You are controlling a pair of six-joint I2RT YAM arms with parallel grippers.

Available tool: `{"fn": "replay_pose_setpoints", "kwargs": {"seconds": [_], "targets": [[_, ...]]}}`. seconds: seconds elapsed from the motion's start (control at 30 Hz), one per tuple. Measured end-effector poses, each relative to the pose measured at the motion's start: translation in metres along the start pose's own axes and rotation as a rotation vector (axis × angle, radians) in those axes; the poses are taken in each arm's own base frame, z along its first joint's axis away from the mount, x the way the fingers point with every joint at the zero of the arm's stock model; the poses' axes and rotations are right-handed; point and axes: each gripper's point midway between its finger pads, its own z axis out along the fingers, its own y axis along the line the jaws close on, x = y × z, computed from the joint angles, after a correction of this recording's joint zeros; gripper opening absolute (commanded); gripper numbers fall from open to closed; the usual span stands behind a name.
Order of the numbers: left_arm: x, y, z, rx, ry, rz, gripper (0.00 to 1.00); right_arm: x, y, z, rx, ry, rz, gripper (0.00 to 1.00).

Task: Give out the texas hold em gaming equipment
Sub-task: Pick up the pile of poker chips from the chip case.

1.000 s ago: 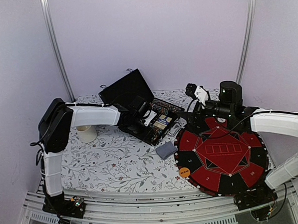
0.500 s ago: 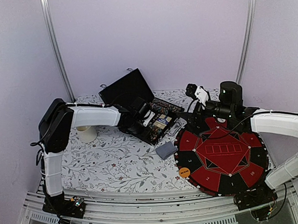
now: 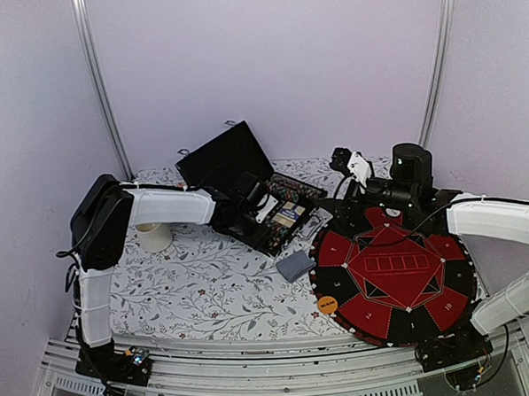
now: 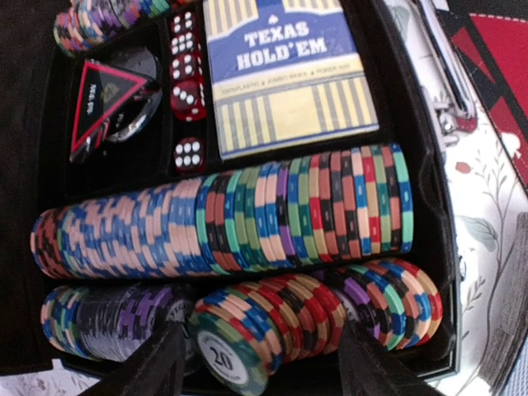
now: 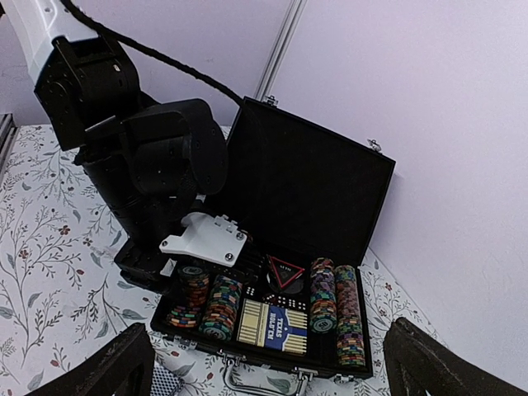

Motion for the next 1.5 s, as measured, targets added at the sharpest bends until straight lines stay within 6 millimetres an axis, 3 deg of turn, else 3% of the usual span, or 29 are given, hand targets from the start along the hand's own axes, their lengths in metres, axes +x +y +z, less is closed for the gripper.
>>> {"fn": "replay_pose_setpoints", "kwargs": {"seconds": [0.27,0.57,0.77,0.9,1.13,1.37,1.5], "targets": [[-0.007,0.002,0.004,-0.034,-0.032,0.032,0.46,-0.001,0.001,-0.001,-0.003,-0.004,-0.001,0.99],[-0.011,0.010,0.004,-0.098,-0.047,0.032,0.41,-0.003,0.000,-0.002,-0.001,-0.007,-0.003,0.99],[-0.009,0.013,0.007,-0.069,-0.050,-0.008,0.50,-0.003,0.000,-0.002,-0.001,-0.008,-0.003,0.99],[-0.007,0.009,0.008,-0.030,-0.054,-0.013,0.49,-0.003,0.000,-0.002,-0.001,-0.008,-0.003,0.99],[-0.006,0.011,0.008,-0.046,-0.049,0.009,0.28,-0.005,0.000,-0.003,0.001,-0.012,-0.005,0.99],[-0.012,0.017,0.000,-0.068,-0.064,0.023,0.15,-0.005,0.000,-0.003,0.001,-0.012,-0.005,0.99],[-0.012,0.018,0.000,-0.058,-0.073,0.023,0.03,-0.005,0.000,-0.003,0.001,-0.012,-0.005,0.99]]}}
